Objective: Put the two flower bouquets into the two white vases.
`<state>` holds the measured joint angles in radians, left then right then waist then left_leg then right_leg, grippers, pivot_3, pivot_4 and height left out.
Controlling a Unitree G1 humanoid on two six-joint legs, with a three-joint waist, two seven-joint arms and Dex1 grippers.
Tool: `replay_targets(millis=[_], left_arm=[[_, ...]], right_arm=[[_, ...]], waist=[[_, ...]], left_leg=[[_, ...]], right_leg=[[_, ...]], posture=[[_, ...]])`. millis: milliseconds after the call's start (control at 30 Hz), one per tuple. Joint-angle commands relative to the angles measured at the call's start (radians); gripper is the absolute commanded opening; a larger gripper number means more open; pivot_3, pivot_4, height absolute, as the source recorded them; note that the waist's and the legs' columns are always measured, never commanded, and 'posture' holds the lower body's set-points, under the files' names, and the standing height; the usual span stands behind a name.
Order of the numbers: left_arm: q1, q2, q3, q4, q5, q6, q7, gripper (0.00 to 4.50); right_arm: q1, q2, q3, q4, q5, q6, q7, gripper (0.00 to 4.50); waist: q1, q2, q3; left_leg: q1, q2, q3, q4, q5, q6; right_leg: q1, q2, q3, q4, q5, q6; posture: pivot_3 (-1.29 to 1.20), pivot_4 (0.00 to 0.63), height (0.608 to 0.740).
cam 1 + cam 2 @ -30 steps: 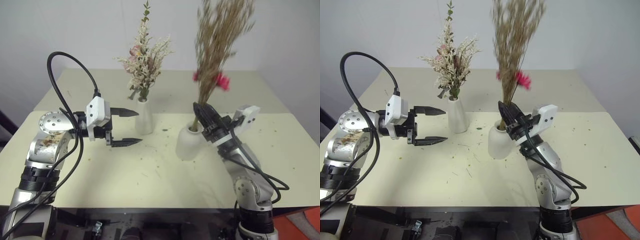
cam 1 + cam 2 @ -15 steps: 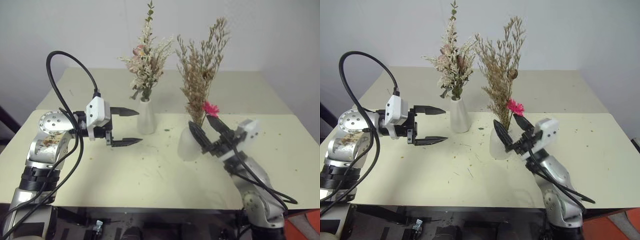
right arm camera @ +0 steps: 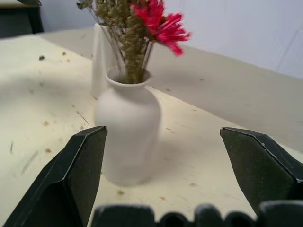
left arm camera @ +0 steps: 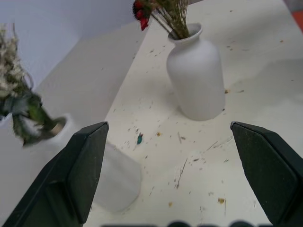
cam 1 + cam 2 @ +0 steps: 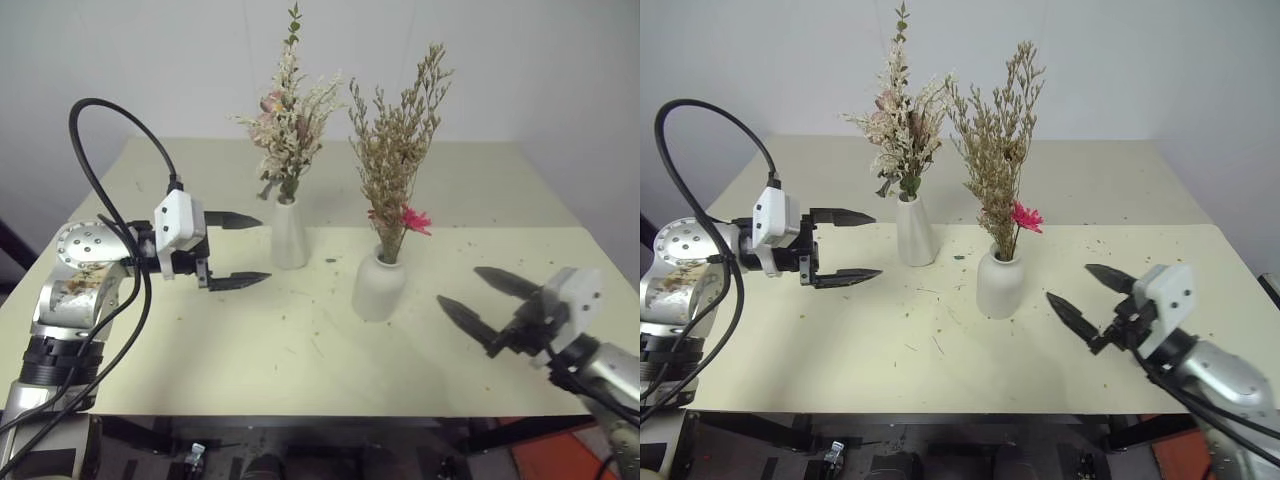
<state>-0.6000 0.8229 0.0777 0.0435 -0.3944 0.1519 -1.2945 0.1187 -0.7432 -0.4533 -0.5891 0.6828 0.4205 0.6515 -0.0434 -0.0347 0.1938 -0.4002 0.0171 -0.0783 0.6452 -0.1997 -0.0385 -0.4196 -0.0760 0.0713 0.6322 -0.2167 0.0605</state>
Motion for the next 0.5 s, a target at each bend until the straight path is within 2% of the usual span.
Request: replay_targets(millis=[33, 267, 500], left_arm=[[0.029, 0.040, 0.065, -0.032, -0.018, 0.000, 0.017, 4.50], [0.099, 0.098, 0.131, -0.064, -0.028, 0.024, 0.039, 4.50], [0.140, 0.141, 0.182, -0.095, -0.042, 0.049, 0.047, 4.50]], right_arm=[[0.011, -0.084, -0.113, 0.031, 0.041, 0.021, 0.098, 4.47], [0.000, -0.211, -0.206, 0.132, 0.027, 0.028, 0.234, 4.47], [-0.037, -0.233, -0.181, 0.169, 0.015, 0.036, 0.254, 4.47]], waist=[[0.000, 0.000, 0.000], [0.000, 0.000, 0.000], [0.001, 0.000, 0.000]], left_leg=[[0.000, 0.000, 0.000, 0.000, 0.000, 0.000], [0.000, 0.000, 0.000, 0.000, 0.000, 0.000], [0.000, 0.000, 0.000, 0.000, 0.000, 0.000]], right_leg=[[0.000, 0.000, 0.000, 0.000, 0.000, 0.000], [0.000, 0.000, 0.000, -0.001, 0.000, 0.000], [0.000, 0.000, 0.000, -0.001, 0.000, 0.000]], posture=[[0.00, 0.150, 0.740], [0.00, 0.150, 0.740], [0.00, 0.150, 0.740]])
